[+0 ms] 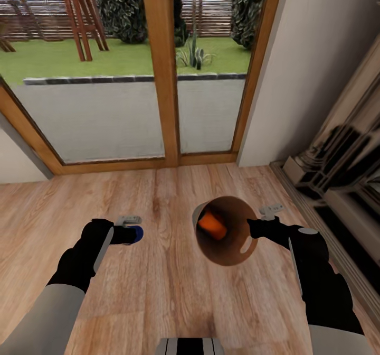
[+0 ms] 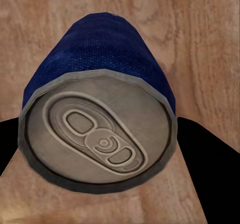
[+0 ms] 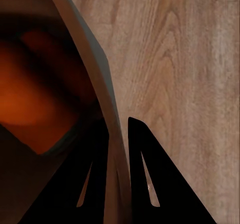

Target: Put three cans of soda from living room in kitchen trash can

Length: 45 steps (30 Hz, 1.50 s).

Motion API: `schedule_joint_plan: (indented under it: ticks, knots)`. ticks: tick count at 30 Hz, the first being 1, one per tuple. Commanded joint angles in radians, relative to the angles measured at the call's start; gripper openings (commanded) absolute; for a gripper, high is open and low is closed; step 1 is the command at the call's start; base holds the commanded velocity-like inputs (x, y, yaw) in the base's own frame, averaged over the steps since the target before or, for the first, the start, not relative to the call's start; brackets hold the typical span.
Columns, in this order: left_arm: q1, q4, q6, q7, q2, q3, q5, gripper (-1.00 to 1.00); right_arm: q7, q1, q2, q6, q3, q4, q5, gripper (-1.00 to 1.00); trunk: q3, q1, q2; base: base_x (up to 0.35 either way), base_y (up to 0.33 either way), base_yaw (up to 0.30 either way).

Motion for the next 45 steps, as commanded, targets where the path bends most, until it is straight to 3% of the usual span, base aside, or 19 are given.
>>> schedule_joint_plan:
  ticks: [1, 21, 27, 33, 35, 39, 40, 43, 45]
  knots:
    - [0.000, 0.001, 0.001, 0.001, 0.000, 0.000, -0.001, -1.00, 0.006, 0.001, 0.000, 0.006, 0.001, -0.001, -0.021, -1.00, 0.006, 0.000, 0.000, 0.000, 0.000, 0.138]
    - [0.000, -0.002, 0.027, -0.011, 0.005, -0.002, 0.006, -1.00, 0.005, 0.012, -0.003, 0.006, -0.009, 0.001, -0.020, -1.00, 0.111, -0.009, 0.005, 0.000, 0.000, 0.137]
    - [0.000, -0.009, 0.046, -0.016, 0.006, -0.003, 0.007, -1.00, 0.011, 0.013, -0.023, 0.014, -0.011, 0.000, -0.021, -1.00, 0.142, -0.012, 0.006, 0.000, 0.000, 0.130]
    - [-0.003, 0.023, 0.046, -0.021, 0.006, -0.002, 0.006, -1.00, 0.012, 0.013, -0.030, 0.044, 0.000, 0.001, -0.019, -1.00, 0.174, -0.015, 0.008, 0.000, 0.000, 0.121]
    - [-0.004, 0.066, 0.046, -0.024, 0.005, 0.000, 0.007, -1.00, 0.011, 0.012, -0.031, 0.105, 0.003, 0.005, -0.010, -1.00, 0.183, -0.016, 0.008, 0.000, 0.000, 0.060]
    - [-0.011, 0.153, 0.046, -0.096, 0.005, -0.001, 0.006, -1.00, 0.012, 0.011, -0.031, 0.146, 0.010, 0.005, 0.018, -1.00, 0.199, -0.018, 0.009, 0.000, 0.000, 0.021]
    - [-0.016, 0.194, 0.046, -0.158, 0.005, -0.002, 0.005, -1.00, 0.013, 0.011, -0.031, 0.168, 0.016, 0.007, 0.025, -1.00, 0.203, -0.018, 0.009, 0.000, 0.000, 0.005]
    - [-0.029, 0.217, 0.046, -0.196, 0.007, -0.003, 0.005, -1.00, 0.015, 0.007, -0.032, 0.255, 0.021, 0.012, 0.029, -1.00, 0.203, -0.018, 0.009, 0.000, 0.000, 0.002]
    - [-0.031, 0.218, 0.046, -0.209, 0.007, -0.002, 0.005, -1.00, 0.015, 0.007, -0.034, 0.258, 0.022, 0.013, 0.029, -1.00, 0.203, -0.018, 0.009, 0.000, 0.000, 0.001]
